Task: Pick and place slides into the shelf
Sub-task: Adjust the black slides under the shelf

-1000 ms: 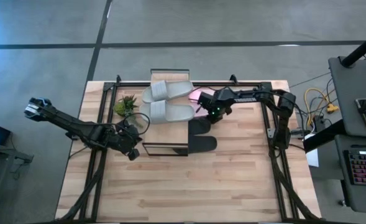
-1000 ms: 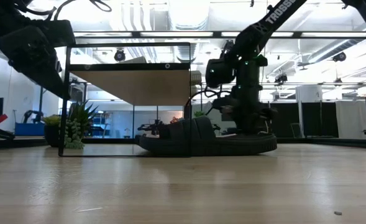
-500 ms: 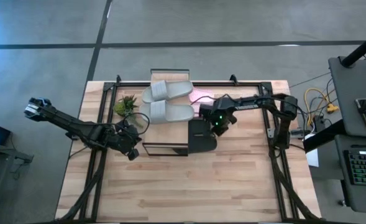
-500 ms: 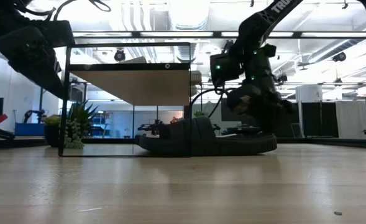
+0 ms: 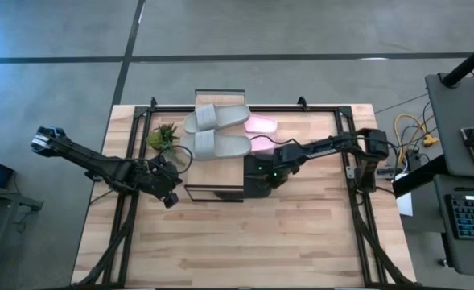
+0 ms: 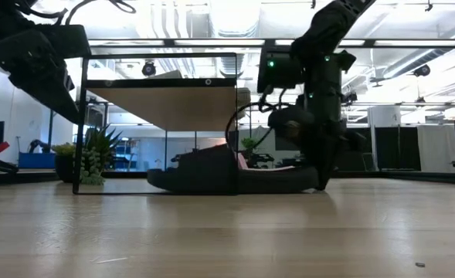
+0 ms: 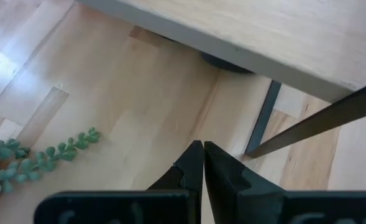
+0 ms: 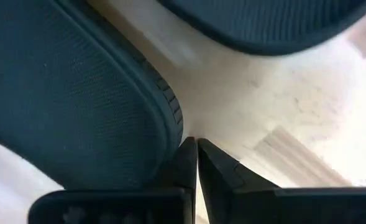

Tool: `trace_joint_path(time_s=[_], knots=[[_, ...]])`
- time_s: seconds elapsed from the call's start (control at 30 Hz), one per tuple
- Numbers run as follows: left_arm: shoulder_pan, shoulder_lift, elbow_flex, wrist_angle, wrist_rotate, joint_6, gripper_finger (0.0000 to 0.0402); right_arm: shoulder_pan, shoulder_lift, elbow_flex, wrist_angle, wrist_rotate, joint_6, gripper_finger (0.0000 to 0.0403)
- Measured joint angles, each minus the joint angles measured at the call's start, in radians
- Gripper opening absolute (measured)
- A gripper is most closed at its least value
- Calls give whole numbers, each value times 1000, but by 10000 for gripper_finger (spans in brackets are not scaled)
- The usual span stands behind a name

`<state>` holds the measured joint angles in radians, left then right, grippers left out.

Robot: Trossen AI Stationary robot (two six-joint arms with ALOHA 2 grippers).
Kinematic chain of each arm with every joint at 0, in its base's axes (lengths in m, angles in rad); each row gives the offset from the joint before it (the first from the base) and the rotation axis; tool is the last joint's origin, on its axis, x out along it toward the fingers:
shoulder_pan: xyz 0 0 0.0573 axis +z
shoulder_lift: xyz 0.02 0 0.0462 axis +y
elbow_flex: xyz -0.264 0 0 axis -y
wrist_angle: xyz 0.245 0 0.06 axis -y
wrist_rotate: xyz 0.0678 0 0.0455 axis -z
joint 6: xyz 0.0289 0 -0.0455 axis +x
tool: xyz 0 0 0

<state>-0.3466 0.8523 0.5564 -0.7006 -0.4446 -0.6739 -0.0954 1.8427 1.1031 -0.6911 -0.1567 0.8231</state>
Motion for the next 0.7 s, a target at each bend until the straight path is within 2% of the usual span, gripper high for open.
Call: trace_joint_path(time_s=[0.23, 0.3, 0.53, 0.7], knots=[[0, -20, 0, -25, 0, 0, 0, 6, -107, -49, 21, 193, 162, 9], [0, -21, 0, -26, 0, 0, 0, 6, -155, -81, 41, 219, 225, 9], [0, -23, 0, -43, -6, -1, 0, -3, -294, -296, 291, 53, 410, 9], [0, -23, 0, -42, -8, -1, 0, 48, -354, -472, 548, 29, 577, 9]])
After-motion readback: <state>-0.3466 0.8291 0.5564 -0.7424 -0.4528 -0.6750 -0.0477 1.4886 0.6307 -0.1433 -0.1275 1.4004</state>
